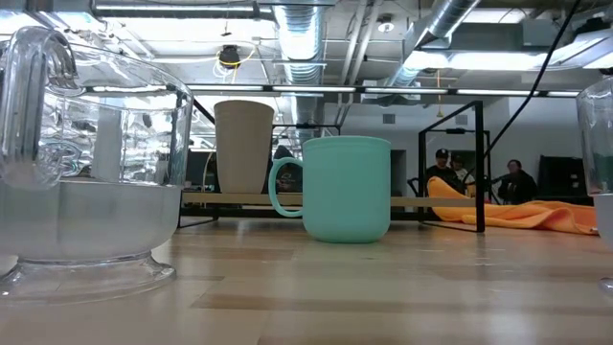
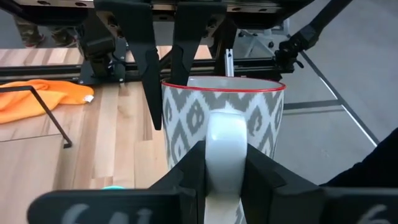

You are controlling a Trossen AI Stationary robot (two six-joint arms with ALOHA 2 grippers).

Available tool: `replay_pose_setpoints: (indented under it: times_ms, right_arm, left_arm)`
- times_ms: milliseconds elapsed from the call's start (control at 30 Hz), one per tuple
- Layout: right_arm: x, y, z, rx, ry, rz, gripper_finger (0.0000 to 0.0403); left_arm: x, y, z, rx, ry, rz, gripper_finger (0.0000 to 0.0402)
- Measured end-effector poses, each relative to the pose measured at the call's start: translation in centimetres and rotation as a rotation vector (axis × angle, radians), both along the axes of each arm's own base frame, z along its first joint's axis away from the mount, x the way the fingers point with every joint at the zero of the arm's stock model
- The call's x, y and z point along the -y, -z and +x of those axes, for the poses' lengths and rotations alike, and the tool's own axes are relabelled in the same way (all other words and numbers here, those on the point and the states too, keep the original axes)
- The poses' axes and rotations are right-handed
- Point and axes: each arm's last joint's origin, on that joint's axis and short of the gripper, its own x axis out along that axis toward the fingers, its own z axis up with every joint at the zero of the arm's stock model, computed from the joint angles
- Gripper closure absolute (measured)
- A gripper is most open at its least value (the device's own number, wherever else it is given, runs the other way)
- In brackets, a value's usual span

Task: Stack small to large cups/mugs on shelf
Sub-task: Put the white mug on the shelf

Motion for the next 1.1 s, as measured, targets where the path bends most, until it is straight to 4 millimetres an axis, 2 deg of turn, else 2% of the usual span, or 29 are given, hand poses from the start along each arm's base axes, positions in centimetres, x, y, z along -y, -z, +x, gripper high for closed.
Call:
replay_pose_setpoints:
  times_ms: [200, 567, 867, 1100]
  right_arm:
    - [0.0, 0.0, 0.0, 0.007, 0.0, -0.003, 0.0339]
    - [0.1, -0.3, -0.1, 0.014, 0.006, 0.011, 0.0333]
    - [1.4, -2.9, -2.4, 0.087, 0.019, 0.063, 0.0331]
    - [2.5, -5.4, -4.8, 0.172, 0.017, 0.11, 0.0331]
  left_arm:
    - [0.0, 0.0, 0.0, 0.002, -0.004, 0.0, 0.0353]
    - [0.0, 0.0, 0.1, 0.006, -0.007, 0.006, 0.0353]
    - [-0.2, -0.6, 0.0, 0.06, -0.049, 0.026, 0.0353]
    - [-0.4, -0.2, 0.0, 0.038, -0.101, 0.039, 0.035]
